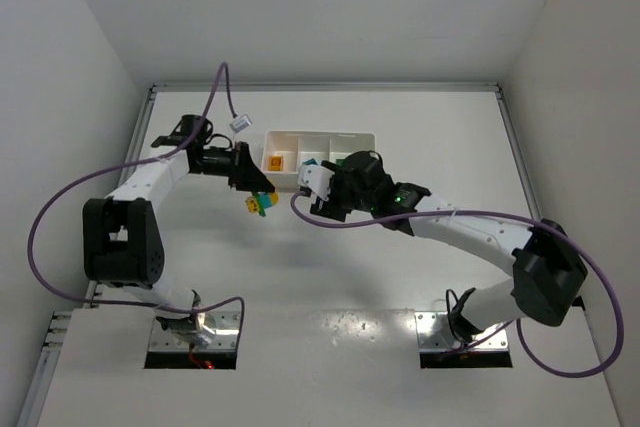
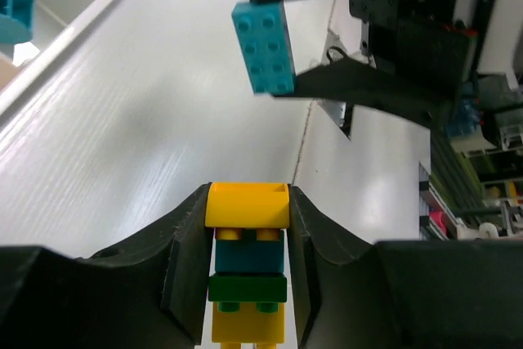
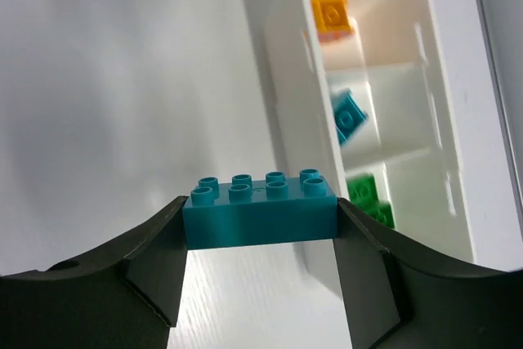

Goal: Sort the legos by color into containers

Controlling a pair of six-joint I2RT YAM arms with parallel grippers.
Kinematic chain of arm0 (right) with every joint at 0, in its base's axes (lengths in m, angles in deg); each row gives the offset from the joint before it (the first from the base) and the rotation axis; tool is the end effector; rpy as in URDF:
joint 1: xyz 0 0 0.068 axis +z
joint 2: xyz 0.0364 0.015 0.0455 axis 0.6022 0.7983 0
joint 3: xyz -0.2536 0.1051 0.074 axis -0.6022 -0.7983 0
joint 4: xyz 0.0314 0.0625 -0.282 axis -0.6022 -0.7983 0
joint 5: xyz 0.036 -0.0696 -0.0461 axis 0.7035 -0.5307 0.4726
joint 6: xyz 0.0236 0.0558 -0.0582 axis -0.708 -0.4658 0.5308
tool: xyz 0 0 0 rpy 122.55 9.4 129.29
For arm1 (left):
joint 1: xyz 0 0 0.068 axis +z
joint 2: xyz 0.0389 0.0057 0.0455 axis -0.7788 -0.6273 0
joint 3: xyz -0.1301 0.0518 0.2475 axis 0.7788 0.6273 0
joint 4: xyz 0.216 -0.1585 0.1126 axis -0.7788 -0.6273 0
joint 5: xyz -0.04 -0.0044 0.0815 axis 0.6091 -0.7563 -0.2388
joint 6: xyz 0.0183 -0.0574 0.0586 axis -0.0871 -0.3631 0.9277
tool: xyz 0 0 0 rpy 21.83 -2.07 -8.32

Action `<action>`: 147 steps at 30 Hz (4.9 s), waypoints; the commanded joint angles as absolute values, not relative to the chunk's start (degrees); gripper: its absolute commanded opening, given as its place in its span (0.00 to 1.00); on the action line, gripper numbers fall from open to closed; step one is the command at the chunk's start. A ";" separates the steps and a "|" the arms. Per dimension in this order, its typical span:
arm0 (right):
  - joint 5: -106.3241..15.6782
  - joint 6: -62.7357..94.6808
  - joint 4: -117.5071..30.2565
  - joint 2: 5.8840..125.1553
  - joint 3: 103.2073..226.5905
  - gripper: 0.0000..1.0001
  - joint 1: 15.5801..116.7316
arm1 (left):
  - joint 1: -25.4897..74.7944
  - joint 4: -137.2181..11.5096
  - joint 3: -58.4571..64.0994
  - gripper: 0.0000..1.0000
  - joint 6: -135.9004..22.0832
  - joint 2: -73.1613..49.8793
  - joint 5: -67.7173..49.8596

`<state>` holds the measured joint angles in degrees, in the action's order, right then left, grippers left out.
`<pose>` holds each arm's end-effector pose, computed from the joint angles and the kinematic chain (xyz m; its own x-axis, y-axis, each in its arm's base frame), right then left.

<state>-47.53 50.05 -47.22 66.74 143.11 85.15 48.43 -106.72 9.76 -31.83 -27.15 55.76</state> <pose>0.2472 0.2862 0.2287 0.0438 -0.6342 -0.7719 -0.8711 0.3540 -0.3403 0.3319 -0.0863 0.2356 -0.8083 0.1070 -0.5790 0.5850 0.2576 -0.7690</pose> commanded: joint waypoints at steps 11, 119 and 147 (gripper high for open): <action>-47.61 43.71 -43.21 84.68 160.61 0.00 75.45 | 51.77 -95.91 16.35 0.04 -41.36 -10.95 44.18; 13.74 -30.21 -4.09 91.58 162.92 0.00 61.55 | 45.88 -56.26 28.50 0.77 -74.69 -4.96 43.45; 14.89 -31.88 -1.72 92.19 162.92 0.00 62.08 | 41.48 -43.42 27.09 0.27 -79.25 -10.23 47.93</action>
<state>14.93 -31.67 -4.09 92.16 160.94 61.54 42.07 -49.60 28.21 -78.89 -9.75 44.70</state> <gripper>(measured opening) 0.349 0.451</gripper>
